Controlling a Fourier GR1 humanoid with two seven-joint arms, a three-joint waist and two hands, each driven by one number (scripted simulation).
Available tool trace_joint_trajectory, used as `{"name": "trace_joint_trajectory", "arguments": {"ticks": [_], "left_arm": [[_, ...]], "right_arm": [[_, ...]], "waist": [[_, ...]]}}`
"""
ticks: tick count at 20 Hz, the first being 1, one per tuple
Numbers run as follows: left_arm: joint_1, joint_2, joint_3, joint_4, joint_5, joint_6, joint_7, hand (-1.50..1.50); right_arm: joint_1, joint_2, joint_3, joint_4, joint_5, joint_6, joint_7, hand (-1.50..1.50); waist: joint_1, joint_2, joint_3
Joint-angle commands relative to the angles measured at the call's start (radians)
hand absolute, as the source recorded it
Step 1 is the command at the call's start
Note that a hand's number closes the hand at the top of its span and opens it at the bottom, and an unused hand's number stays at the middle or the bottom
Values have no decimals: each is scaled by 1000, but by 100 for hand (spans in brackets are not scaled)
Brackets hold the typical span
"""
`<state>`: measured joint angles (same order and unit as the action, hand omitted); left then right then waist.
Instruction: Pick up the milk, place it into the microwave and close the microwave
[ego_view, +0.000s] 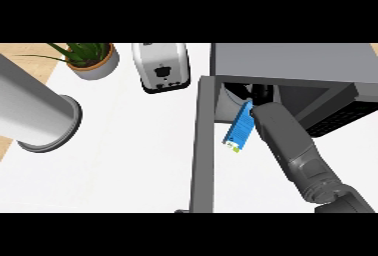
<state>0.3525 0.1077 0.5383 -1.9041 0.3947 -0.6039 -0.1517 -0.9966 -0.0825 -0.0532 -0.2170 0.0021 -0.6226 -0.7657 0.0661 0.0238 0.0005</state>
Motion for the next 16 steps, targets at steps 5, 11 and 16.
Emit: {"name": "trace_joint_trajectory", "arguments": {"ticks": [5, 11, 16], "left_arm": [[-25, -14, -20, 8, -33, -2, -17, -150], [-47, 40, 18, 73, 0, -20, -9, -150], [-71, 32, -2, 76, -32, -16, -20, -150]], "right_arm": [[-60, -25, 11, 94, 59, -214, 26, 150], [-70, -67, -28, 109, 37, -224, 56, 150], [-51, -97, -47, 121, 29, -234, 52, 150]], "waist": [[12, 8, 1], [24, 15, 2], [37, 26, 3]]}}
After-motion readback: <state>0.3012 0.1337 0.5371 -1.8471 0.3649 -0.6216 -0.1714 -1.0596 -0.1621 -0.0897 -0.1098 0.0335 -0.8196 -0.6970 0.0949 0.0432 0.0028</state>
